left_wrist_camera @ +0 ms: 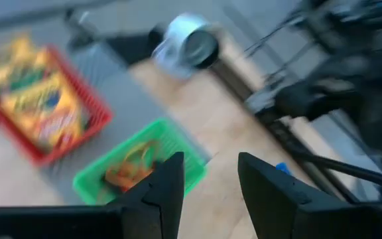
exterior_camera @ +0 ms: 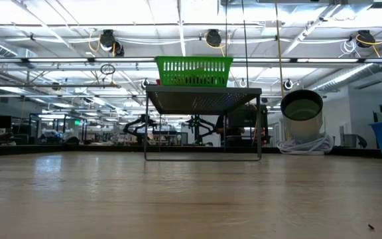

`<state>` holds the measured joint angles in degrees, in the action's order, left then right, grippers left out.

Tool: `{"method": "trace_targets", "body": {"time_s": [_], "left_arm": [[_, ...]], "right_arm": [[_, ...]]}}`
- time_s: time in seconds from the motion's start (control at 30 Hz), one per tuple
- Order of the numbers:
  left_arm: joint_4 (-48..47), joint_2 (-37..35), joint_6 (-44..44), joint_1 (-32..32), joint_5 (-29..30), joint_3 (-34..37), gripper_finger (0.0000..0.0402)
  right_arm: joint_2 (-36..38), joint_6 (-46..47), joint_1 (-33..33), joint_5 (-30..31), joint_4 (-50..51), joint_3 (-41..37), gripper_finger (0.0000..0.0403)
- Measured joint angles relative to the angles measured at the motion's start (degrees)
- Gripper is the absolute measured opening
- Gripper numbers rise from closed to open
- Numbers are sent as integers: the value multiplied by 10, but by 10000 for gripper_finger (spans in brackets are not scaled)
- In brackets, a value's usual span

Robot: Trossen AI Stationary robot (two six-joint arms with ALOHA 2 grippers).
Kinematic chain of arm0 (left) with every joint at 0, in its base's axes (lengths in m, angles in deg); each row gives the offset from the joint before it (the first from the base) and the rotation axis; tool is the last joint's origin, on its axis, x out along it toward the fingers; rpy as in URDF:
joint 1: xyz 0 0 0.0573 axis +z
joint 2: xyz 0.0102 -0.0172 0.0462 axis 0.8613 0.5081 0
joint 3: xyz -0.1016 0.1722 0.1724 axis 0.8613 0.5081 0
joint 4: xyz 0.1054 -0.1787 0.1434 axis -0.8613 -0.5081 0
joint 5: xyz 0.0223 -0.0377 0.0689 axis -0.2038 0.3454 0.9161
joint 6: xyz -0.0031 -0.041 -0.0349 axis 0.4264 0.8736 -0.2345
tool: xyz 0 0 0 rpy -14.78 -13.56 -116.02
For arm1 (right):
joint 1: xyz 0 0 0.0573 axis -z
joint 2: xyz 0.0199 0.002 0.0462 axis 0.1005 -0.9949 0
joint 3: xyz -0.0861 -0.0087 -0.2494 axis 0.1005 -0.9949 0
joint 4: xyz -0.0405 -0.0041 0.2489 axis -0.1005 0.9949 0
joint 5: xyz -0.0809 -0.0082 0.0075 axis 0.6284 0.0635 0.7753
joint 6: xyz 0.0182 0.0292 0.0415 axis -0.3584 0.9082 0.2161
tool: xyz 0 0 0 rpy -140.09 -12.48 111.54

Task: Pick & Place Office Desk Supplies
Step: Put the blue bin on the shelf

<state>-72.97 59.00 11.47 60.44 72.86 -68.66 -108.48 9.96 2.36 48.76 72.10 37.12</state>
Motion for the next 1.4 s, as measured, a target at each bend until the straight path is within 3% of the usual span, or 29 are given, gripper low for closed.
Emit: {"method": "trace_targets", "body": {"time_s": [0.17,0.33,0.5,0.6,0.8,1.07,1.17,1.4], "left_arm": [[66,-35,-106,-22,0,0,150],[70,-53,-174,-30,-9,4,150],[82,-79,-216,-30,-41,74,150],[129,-128,-222,-30,-48,174,150],[419,-288,-253,-29,-151,482,150],[664,-517,-261,-30,-232,847,150],[732,-586,-267,-30,-250,947,149],[787,-694,-335,-39,-292,1110,149]], "right_arm": [[-49,-37,-23,15,4,24,76],[-108,-48,-34,58,19,58,76],[-162,-48,-35,94,37,102,75],[-190,-59,-35,131,72,143,75],[-219,-62,-35,202,135,221,75],[-226,-27,-35,245,139,245,75],[-232,-27,-34,247,139,245,75],[-235,6,-33,323,138,245,75]]}}
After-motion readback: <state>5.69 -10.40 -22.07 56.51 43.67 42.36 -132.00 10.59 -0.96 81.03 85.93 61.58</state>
